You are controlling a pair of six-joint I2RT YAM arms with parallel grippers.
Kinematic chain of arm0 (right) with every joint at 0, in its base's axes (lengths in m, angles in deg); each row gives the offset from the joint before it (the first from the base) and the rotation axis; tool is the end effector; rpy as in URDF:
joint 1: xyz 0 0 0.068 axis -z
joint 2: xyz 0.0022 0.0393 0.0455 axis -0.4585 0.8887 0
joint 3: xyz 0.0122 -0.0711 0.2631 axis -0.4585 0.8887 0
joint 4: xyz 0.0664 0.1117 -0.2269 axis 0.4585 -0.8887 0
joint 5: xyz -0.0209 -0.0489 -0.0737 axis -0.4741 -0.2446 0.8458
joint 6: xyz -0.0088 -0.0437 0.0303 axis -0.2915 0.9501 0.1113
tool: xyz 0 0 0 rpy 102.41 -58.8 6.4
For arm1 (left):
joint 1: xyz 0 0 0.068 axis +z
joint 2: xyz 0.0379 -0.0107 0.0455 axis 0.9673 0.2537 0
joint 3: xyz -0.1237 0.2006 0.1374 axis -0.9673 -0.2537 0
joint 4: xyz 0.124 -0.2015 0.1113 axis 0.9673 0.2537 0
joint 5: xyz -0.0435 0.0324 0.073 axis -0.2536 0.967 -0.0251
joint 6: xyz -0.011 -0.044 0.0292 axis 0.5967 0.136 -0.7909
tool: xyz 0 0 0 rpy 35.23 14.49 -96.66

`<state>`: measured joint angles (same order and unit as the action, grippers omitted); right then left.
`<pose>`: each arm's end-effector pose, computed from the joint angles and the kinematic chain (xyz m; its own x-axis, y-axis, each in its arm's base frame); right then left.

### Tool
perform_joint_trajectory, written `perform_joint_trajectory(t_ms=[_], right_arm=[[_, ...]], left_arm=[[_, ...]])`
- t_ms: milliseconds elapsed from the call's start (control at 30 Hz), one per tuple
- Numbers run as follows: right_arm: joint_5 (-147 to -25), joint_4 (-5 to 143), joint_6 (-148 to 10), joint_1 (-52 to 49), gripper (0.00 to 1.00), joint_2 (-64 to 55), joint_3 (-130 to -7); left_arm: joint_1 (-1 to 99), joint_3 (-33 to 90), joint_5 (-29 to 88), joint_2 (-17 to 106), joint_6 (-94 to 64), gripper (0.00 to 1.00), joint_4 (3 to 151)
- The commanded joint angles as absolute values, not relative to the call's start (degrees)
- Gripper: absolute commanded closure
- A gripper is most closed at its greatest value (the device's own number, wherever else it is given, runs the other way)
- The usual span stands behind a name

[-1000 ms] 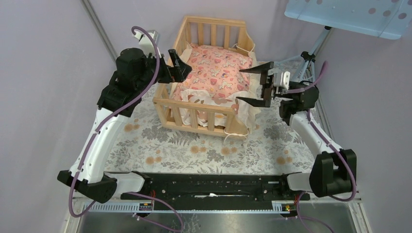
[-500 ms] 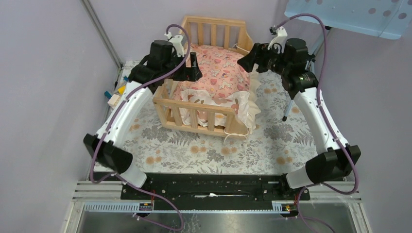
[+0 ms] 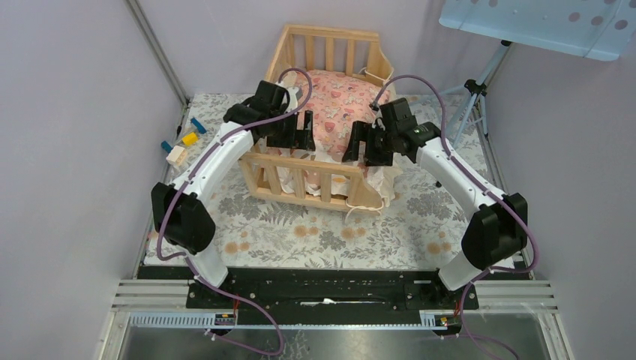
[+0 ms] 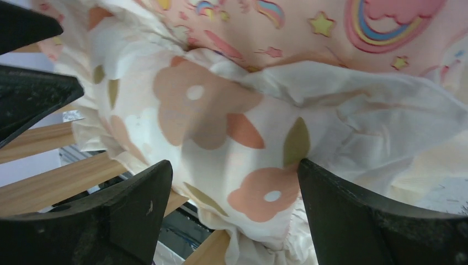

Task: Set up the pet bed
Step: Adjust the pillow on the mattress.

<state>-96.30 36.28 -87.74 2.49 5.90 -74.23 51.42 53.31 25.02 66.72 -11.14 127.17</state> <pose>0.3180 0.1594 0.3224 -0.8214 0.0701 -0.5661 -0.2807 0.8143 0.5080 0.3391 -0.1586 0.3484 -0.8062 0.0749 -0.5869 0.3248 0.8852 -0.3332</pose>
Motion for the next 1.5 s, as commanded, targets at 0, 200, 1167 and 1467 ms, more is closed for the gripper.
perform_joint_trajectory(t_ms=[0,200,1167,1467], right_arm=[[-92.84,34.77,-89.66,2.59,0.08,5.14,-71.79],[-93.07,35.2,-88.78,2.34,0.08,6.81,-69.39],[-97.67,20.06,-91.69,1.77,1.0,14.08,-96.42],[-103.01,15.47,-92.61,1.8,1.0,15.61,-101.36]], left_arm=[[51.79,51.15,19.87,66.9,-12.0,0.11,126.22],[51.67,47.15,14.33,66.73,-12.87,0.12,126.15],[52.94,72.23,11.28,74.76,-10.45,1.0,137.29],[54.7,69.84,9.87,70.47,-10.05,1.0,137.05]])
